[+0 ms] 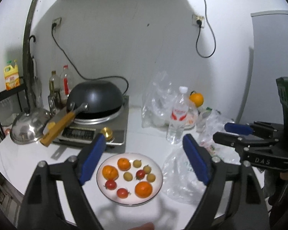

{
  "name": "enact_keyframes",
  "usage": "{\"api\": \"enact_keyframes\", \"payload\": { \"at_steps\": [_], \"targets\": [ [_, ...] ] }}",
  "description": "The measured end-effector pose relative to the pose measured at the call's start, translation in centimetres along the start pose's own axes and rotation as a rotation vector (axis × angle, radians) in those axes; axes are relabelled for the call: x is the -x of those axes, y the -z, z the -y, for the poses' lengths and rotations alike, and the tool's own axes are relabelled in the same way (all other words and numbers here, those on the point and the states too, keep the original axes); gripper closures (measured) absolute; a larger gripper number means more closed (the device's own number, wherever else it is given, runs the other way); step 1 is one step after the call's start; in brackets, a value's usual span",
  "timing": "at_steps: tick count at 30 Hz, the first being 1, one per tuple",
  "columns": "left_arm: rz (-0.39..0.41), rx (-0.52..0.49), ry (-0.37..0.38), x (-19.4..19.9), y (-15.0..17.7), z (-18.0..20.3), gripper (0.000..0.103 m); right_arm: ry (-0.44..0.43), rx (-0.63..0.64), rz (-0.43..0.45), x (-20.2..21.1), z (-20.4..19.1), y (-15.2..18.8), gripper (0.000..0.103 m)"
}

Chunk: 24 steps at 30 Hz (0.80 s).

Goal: Organize fruits

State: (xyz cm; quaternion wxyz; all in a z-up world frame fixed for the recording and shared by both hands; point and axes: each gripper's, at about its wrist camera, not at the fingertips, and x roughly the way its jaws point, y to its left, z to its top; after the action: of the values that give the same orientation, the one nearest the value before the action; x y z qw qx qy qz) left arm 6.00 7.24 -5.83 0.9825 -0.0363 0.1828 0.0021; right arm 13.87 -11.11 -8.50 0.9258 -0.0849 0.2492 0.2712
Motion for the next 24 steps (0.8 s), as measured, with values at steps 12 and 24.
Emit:
{"api": "enact_keyframes", "payload": {
  "at_steps": [12,24],
  "targets": [
    [0.085,-0.071,-0.05,4.0,-3.2,4.4,0.017,0.021,0.047,0.152,6.8,1.4,-1.9,0.048],
    [0.21,-0.12,-0.038,8.6,-6.0,7.9,0.008,0.021,0.06,0.268,11.8,2.0,-2.9,0.046]
  ]
}}
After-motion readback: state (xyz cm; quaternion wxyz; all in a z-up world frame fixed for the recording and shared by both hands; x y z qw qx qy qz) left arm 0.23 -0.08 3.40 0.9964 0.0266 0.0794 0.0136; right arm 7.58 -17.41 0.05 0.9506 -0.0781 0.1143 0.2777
